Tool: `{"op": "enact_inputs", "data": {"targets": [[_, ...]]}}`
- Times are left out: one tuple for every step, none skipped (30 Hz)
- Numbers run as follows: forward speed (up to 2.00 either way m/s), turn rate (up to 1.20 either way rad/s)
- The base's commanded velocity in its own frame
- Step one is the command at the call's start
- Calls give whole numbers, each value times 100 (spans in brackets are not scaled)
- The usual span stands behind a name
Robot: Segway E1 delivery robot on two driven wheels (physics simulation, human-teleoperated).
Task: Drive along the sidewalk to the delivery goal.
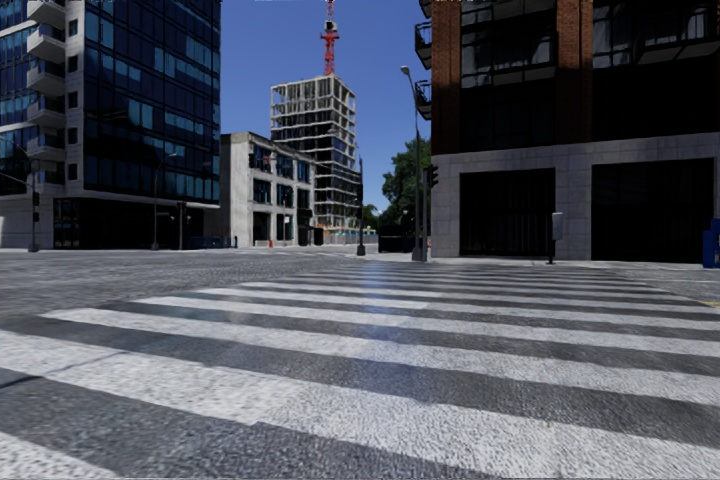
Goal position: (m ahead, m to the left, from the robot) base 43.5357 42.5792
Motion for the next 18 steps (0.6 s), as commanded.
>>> {"op": "enact_inputs", "data": {"targets": [[181,-56],[181,-56],[181,-56],[181,-56],[181,-56],[181,-56],[181,-56],[181,-56],[181,-56],[181,-56],[181,-56],[181,-56],[181,-56],[181,-56],[181,-56],[181,-49],[183,-35],[200,-15]]}}
